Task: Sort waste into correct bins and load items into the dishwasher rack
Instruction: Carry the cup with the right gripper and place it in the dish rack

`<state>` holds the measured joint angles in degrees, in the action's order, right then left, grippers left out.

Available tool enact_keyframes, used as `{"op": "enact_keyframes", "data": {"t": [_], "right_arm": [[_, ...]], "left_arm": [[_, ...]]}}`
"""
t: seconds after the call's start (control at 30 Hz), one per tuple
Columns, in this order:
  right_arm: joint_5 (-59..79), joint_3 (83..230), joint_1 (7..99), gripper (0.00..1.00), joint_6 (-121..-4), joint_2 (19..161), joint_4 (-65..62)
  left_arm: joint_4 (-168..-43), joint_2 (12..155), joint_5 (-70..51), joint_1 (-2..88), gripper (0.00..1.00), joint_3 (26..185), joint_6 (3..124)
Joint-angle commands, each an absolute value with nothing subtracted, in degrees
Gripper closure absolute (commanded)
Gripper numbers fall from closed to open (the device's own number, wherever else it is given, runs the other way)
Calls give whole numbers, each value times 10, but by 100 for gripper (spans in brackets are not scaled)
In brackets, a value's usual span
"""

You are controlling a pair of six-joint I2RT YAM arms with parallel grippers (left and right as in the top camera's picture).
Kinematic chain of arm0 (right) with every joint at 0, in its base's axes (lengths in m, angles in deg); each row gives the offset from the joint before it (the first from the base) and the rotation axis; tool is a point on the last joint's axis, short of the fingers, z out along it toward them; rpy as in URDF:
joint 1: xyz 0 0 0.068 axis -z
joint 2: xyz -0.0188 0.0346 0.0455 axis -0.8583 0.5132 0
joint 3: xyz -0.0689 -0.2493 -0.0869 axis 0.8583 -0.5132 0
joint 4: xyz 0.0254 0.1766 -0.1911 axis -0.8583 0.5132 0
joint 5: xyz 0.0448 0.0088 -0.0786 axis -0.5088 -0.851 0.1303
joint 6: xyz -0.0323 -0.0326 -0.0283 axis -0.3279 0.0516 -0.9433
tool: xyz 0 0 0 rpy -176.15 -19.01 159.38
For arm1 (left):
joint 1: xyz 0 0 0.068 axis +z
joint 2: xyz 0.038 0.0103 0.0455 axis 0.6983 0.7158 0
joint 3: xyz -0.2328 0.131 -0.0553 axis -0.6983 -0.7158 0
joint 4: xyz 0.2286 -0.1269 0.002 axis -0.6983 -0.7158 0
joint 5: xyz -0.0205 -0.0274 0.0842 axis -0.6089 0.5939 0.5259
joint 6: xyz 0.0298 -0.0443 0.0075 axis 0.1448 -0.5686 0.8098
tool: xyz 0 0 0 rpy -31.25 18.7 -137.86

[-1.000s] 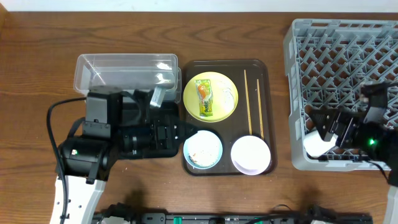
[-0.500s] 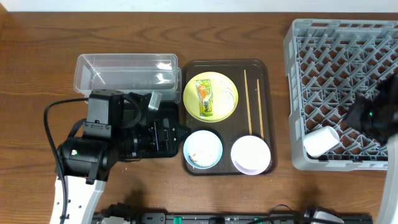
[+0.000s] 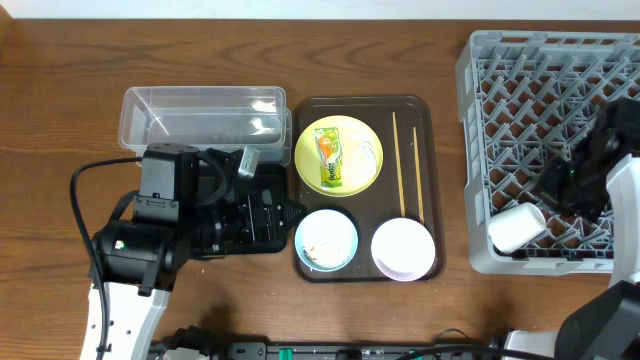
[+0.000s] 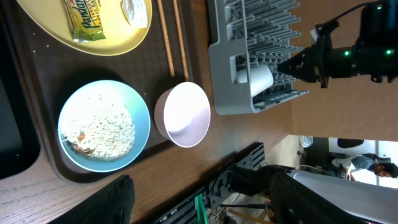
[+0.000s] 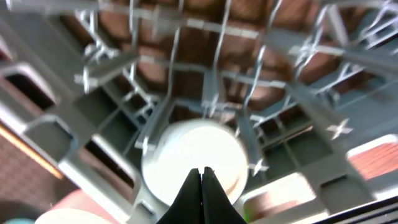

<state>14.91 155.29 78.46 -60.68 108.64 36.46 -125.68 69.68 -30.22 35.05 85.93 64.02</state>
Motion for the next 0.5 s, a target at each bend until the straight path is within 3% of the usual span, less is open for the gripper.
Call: {"op": "enact_keyframes", "data": {"t": [0.0, 0.27, 0.47], "right_arm": [[138, 1541, 761, 99, -623, 1087, 371], [127, 1524, 725, 99, -639, 1084, 431], [87, 1525, 721, 99, -665, 1003, 400]], "left_arm": [[-1259, 693, -301, 349, 27, 868, 654], [-1260, 692, -301, 349, 27, 868, 654], [-1259, 692, -301, 349, 28, 868, 654]]}}
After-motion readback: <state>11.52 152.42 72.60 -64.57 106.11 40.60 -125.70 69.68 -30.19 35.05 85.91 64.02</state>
